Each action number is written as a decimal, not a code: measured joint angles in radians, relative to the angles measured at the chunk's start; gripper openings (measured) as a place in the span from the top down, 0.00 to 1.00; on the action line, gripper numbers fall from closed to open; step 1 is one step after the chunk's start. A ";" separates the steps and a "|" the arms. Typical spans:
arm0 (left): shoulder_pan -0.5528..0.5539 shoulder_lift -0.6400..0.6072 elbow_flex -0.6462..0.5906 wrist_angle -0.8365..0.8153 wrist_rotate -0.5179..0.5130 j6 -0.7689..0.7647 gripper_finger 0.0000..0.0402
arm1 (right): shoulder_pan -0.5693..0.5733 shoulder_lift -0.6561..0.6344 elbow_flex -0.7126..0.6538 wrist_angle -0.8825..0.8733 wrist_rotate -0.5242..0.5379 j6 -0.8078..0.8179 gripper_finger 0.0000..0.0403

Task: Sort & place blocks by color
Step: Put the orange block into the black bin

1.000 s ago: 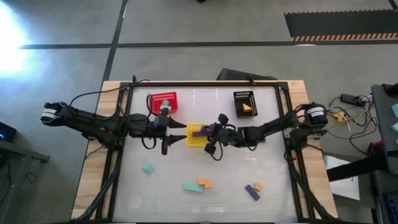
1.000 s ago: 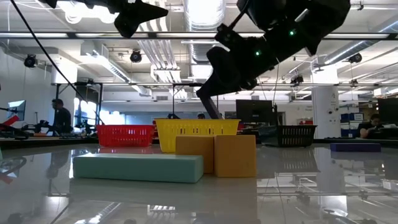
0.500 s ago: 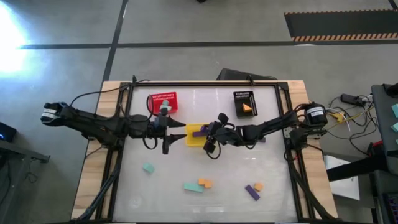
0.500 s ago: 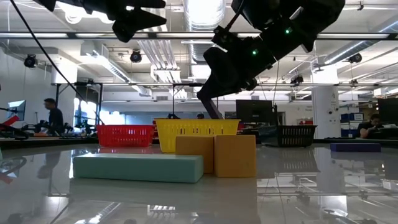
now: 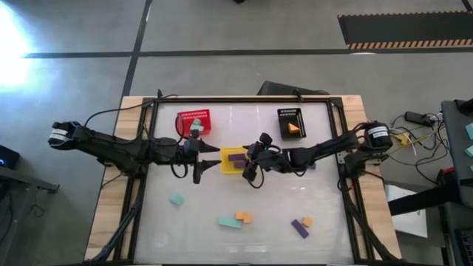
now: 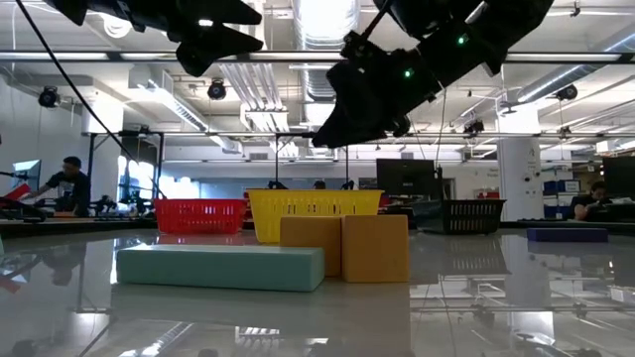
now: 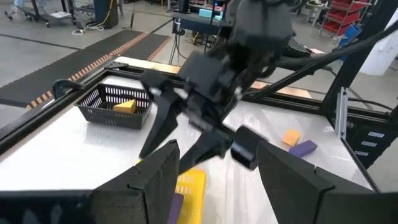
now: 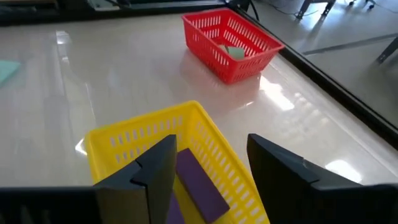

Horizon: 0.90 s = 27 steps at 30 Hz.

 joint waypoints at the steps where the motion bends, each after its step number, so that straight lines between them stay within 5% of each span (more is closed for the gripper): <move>1: -0.001 0.000 0.000 -0.005 0.000 -0.015 0.50 | 0.005 -0.012 0.000 -0.008 0.000 0.000 0.53; 8: -0.037 0.028 -0.001 -0.011 0.000 -0.025 0.50 | 0.064 -0.132 0.000 -0.182 -0.045 0.044 0.54; 17: -0.046 0.076 -0.003 0.004 0.000 -0.043 0.50 | 0.137 -0.230 0.000 -0.380 -0.400 0.089 0.55; 27: -0.046 0.077 -0.001 0.004 0.000 -0.047 0.50 | 0.281 -0.144 -0.001 -0.350 -0.353 0.050 0.56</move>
